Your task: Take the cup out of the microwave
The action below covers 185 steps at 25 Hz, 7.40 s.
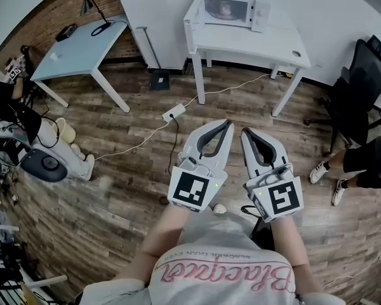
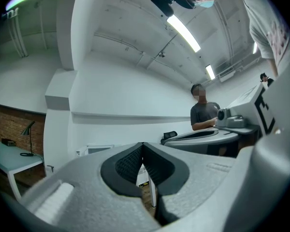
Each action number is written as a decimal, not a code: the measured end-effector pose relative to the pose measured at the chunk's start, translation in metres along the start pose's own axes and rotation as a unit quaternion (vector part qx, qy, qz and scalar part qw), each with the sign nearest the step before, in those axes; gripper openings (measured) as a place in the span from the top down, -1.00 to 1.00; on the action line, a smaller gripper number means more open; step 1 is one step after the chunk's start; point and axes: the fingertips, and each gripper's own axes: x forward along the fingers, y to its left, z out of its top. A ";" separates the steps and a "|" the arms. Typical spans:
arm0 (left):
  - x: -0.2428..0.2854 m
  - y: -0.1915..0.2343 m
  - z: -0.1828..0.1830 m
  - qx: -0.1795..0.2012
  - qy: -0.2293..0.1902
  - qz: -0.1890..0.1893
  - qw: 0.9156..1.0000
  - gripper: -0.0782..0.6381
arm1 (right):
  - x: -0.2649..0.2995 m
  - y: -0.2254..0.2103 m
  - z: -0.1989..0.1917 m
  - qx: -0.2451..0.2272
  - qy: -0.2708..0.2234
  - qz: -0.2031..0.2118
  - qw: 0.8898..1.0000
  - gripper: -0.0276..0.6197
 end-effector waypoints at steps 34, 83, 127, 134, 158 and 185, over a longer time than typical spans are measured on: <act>0.154 0.108 -0.041 -0.008 -0.004 -0.021 1.000 0.77 | 0.146 -0.111 -0.030 -0.008 0.013 -0.018 1.000 0.89; 0.344 0.299 -0.100 -0.014 0.013 -0.062 0.998 0.77 | 0.387 -0.245 -0.076 0.030 0.038 -0.063 0.997 0.89; 0.591 0.342 -0.149 -0.043 0.041 0.012 0.998 0.77 | 0.494 -0.477 -0.128 0.068 0.046 0.001 0.997 0.89; 0.620 0.348 -0.165 -0.050 0.062 0.018 0.997 0.76 | 0.509 -0.505 -0.141 0.079 0.045 0.020 0.996 0.89; 0.673 0.390 -0.214 -0.064 0.086 0.049 0.993 0.53 | 0.551 -0.547 -0.176 0.103 0.071 0.021 0.992 0.89; 0.750 0.510 -0.349 -0.072 0.162 0.084 0.981 0.53 | 0.650 -0.571 -0.259 0.123 0.150 0.032 0.981 0.89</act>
